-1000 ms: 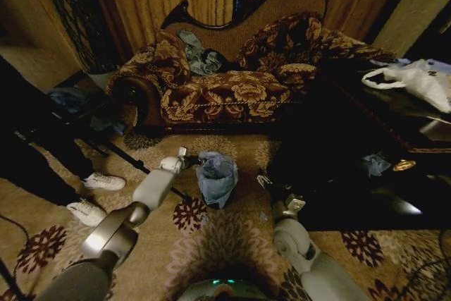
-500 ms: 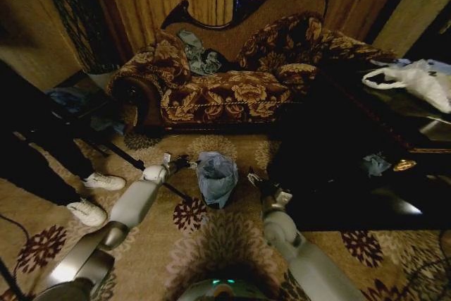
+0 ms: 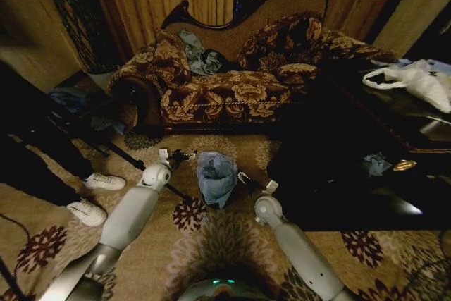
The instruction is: Place a garbage bag over the trash bin.
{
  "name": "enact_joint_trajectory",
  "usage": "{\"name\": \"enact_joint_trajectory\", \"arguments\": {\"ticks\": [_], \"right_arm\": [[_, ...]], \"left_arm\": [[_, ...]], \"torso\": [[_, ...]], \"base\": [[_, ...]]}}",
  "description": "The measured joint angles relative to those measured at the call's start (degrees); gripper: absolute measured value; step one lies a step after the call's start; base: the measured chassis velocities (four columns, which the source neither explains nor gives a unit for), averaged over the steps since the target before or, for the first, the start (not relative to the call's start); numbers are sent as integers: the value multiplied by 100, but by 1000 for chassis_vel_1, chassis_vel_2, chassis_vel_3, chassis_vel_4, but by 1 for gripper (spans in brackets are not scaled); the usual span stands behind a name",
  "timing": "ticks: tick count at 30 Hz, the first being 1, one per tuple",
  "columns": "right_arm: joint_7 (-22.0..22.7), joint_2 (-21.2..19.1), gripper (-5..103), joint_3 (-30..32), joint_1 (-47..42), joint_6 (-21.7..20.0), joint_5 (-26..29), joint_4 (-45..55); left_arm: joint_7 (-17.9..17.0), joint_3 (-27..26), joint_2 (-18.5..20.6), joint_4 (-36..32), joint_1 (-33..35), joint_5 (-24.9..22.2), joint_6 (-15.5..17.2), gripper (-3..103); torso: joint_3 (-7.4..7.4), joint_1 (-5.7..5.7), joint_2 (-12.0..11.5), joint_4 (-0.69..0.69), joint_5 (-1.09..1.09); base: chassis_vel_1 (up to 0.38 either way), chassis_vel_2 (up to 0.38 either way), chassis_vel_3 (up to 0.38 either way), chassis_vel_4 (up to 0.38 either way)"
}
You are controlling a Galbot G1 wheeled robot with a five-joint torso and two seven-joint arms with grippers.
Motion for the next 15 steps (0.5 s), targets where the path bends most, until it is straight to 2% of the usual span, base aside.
{"name": "enact_joint_trajectory", "arguments": {"ticks": [7, 15], "right_arm": [[-39, 190, 100, -2, 178, -22, 235, -100], [-79, 461, 100, -168, 332, -48, 60, -302]], "left_arm": [[8, 11, 18, -75, 33, 22, 16, 100], [3, -69, 9, -63, 140, 71, -15, 100]], "torso": [[0, 0, 0, 0, 0], [0, 0, 0, 1, 0]], "base": [[0, 0, 0, 0], [0, 0, 0, 0]]}}
